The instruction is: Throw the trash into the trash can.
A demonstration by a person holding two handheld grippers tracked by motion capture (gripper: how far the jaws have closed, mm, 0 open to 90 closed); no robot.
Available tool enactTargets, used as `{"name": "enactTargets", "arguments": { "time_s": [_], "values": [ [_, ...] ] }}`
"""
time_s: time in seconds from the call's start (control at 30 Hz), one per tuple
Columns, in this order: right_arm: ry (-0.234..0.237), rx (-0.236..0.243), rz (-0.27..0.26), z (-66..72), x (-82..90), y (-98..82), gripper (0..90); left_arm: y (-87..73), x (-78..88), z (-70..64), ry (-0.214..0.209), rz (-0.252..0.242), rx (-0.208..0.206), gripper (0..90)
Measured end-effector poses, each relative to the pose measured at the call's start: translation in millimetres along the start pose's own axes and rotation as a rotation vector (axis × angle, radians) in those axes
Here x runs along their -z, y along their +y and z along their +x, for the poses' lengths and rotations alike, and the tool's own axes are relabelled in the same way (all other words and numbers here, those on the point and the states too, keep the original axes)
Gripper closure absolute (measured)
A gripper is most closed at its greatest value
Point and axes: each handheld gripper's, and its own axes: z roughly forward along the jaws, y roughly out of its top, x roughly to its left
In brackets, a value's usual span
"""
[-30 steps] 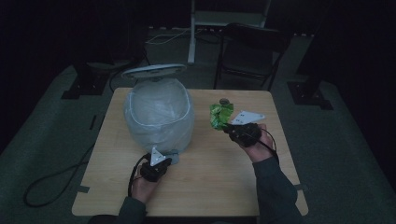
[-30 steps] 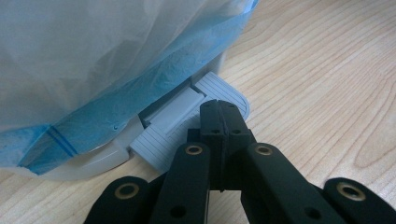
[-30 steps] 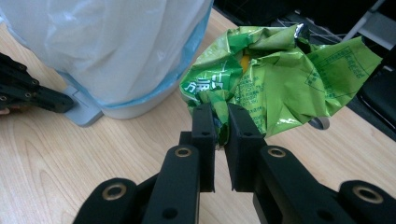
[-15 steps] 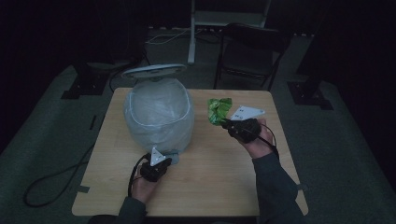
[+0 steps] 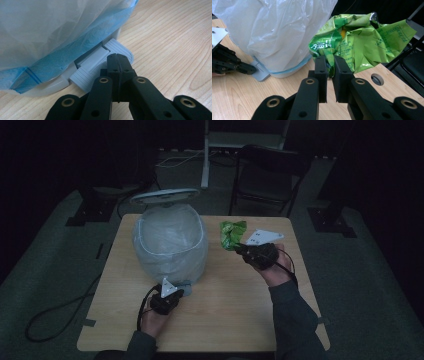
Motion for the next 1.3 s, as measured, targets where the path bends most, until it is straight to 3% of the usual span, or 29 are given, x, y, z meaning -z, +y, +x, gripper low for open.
{"name": "enactTargets", "arguments": {
  "time_s": [1.3],
  "values": [
    [-0.010,0.036,-0.050,-1.8,12.8,31.9,82.4,0.3,0.1,0.0,-0.001,0.004,-0.001,90.0]
  ]
}}
